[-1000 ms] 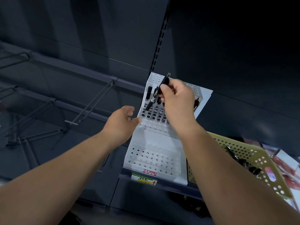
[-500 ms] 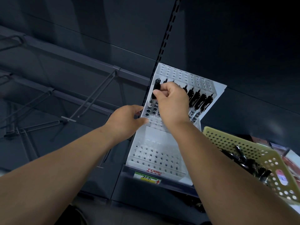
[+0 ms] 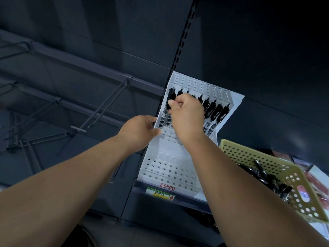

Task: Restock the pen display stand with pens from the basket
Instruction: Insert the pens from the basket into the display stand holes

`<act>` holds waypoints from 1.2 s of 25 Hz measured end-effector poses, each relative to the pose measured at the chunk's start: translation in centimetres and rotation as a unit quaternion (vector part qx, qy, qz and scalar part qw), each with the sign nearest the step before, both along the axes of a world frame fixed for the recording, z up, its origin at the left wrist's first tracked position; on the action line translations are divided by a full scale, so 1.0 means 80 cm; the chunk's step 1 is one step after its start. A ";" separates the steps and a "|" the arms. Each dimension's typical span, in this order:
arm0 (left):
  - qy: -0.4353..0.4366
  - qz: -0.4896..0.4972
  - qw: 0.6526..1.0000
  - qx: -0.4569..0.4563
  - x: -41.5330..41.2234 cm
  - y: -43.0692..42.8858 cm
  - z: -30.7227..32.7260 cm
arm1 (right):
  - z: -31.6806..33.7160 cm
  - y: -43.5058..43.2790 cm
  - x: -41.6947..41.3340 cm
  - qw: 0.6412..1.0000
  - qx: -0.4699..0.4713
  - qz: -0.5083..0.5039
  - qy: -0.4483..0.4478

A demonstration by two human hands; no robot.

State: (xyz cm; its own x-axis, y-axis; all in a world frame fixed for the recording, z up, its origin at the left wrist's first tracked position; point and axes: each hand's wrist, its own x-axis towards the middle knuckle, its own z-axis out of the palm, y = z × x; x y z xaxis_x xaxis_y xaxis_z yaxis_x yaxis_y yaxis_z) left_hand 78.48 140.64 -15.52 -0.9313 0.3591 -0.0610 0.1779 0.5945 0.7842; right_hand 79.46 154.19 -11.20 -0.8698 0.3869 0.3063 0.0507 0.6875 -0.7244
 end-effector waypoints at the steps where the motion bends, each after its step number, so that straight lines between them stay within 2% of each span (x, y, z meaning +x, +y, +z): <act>1: -0.003 0.002 1.000 -0.013 0.000 0.001 0.002 | 0.000 -0.001 0.000 1.000 0.007 -0.002 -0.001; 6: -0.023 0.013 0.997 -0.073 0.011 0.003 0.019 | 0.012 -0.003 0.004 0.999 0.026 -0.006 -0.029; 9: 0.000 0.016 0.994 -0.106 0.023 0.003 0.032 | 0.016 0.005 0.026 0.999 0.000 0.005 -0.036; 15: 0.110 0.027 0.992 -0.051 0.060 0.017 0.064 | 0.014 0.036 0.093 0.999 0.000 0.036 -0.028; 21: 0.136 -0.051 0.988 -0.052 0.101 0.075 0.075 | 0.001 0.127 0.159 0.996 -0.023 -0.008 -0.080; 30: 0.141 -0.130 0.980 -0.059 0.133 0.197 0.069 | -0.012 0.317 0.227 0.976 0.023 -0.104 -0.190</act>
State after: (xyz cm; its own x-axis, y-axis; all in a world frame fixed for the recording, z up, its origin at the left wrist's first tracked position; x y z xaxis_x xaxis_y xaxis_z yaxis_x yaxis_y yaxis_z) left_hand 89.10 156.40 -9.96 -0.7953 0.5923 0.1293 0.5346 0.5845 0.6104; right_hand 97.65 179.51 -12.18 -0.8277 0.5612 -0.0027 0.4525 0.6645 -0.5948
